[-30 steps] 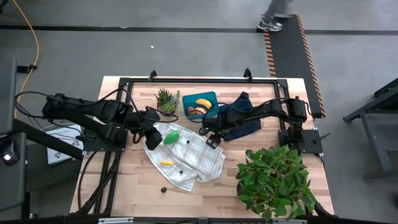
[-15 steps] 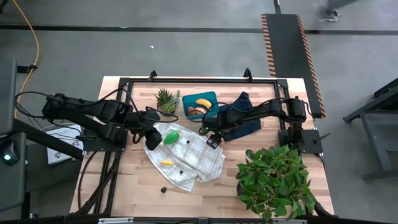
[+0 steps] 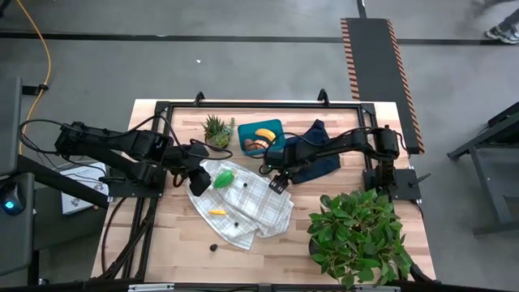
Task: Pick and placing Produce into tupperware
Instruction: Put the cherry into the blue bin
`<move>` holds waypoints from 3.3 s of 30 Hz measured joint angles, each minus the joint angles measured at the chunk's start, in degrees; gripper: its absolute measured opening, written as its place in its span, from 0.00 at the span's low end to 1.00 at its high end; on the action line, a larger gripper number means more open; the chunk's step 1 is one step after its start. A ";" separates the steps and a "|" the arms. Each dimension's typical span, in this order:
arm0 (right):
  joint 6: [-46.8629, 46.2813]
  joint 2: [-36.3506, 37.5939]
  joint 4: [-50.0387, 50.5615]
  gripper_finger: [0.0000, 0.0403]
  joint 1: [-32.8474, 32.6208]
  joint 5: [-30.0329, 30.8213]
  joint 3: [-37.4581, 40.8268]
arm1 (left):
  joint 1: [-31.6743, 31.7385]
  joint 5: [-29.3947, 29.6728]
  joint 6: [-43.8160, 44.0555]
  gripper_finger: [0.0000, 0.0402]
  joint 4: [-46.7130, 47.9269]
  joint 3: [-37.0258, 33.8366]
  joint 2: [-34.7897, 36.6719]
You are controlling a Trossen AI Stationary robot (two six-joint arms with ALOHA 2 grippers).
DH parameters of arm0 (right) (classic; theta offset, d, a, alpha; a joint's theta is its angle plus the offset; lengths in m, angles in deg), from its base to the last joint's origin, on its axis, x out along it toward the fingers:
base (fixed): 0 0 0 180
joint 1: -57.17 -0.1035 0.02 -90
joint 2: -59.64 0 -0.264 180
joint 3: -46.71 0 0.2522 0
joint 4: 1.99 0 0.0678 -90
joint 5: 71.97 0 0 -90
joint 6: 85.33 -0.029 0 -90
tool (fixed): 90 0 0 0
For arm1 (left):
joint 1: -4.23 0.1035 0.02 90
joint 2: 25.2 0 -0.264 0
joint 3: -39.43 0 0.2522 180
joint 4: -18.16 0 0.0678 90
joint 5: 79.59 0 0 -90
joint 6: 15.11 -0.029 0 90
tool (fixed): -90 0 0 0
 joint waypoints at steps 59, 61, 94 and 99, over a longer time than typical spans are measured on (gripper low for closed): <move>1.05 -1.62 0.44 0.44 0.33 -0.05 -0.09 | -0.01 -2.03 0.44 0.12 -0.02 0.01 0.02; 1.05 -1.62 0.51 0.43 0.33 -0.04 -0.09 | 0.01 -2.03 0.44 0.12 -0.02 0.00 0.02; -0.47 -1.55 2.63 0.18 -1.66 -0.21 -0.84 | 0.01 -1.97 0.43 0.12 0.00 0.00 0.02; 0.25 -1.55 8.17 0.18 -2.53 2.04 -5.42 | 0.01 -1.96 -0.06 0.12 0.00 0.01 0.02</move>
